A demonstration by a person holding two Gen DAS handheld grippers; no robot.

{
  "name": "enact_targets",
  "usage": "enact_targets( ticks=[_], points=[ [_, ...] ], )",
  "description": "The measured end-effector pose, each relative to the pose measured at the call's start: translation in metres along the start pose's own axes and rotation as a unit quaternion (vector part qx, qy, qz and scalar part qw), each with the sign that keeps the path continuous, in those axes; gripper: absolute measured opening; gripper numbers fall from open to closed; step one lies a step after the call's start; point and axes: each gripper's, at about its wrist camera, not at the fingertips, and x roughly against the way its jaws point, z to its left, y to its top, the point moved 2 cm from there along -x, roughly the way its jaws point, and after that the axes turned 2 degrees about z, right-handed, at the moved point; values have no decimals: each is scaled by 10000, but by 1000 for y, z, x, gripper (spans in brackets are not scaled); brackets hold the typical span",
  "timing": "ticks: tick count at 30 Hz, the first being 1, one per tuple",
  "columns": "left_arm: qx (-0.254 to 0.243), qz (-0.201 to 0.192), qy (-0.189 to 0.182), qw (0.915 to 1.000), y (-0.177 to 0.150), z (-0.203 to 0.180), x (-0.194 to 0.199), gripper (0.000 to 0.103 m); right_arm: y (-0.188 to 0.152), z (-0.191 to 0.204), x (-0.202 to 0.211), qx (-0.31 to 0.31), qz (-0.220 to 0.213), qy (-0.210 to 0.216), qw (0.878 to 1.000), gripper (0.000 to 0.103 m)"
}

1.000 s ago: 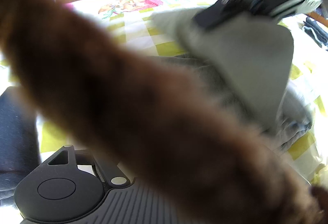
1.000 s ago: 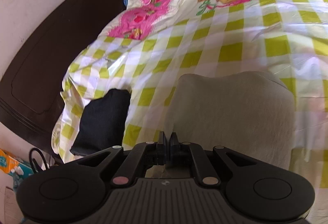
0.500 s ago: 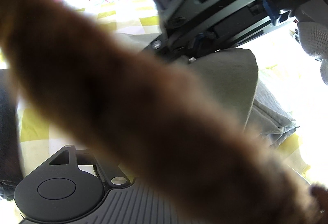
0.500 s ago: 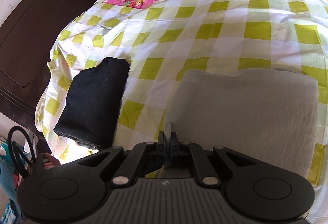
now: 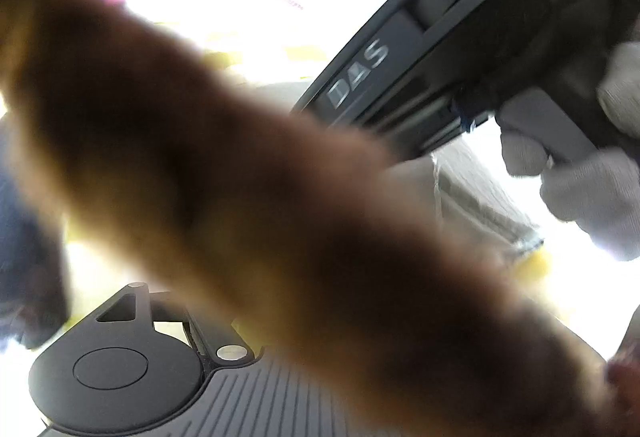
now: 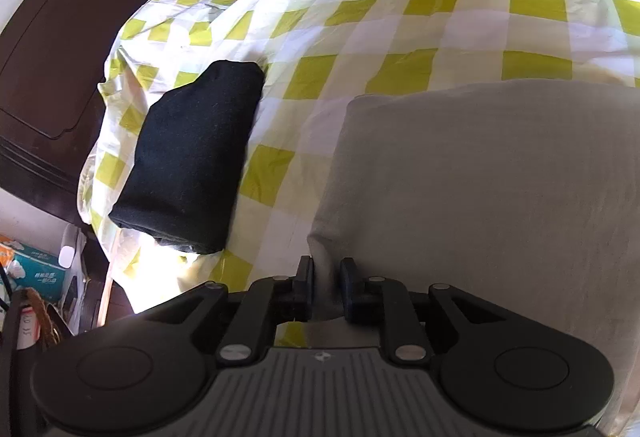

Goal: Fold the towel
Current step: 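Lower the folded grey pants onto the bed and open the right gripper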

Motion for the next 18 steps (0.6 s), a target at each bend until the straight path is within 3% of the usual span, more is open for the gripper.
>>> enact_targets(
  ticks=[6, 14, 18],
  points=[
    [-240, 152, 210, 9994, -17, 4, 30, 73, -12, 4, 23, 315, -102, 150, 9993, 33],
    [-495, -460, 538, 9963, 19, 2, 56, 79, -8, -30, 55, 113, -632, -321, 9974, 33],
    [-397, -333, 457, 9976, 24, 8, 43, 79, 8, -35, 61, 341, -826, -503, 9947, 33]
  ],
)
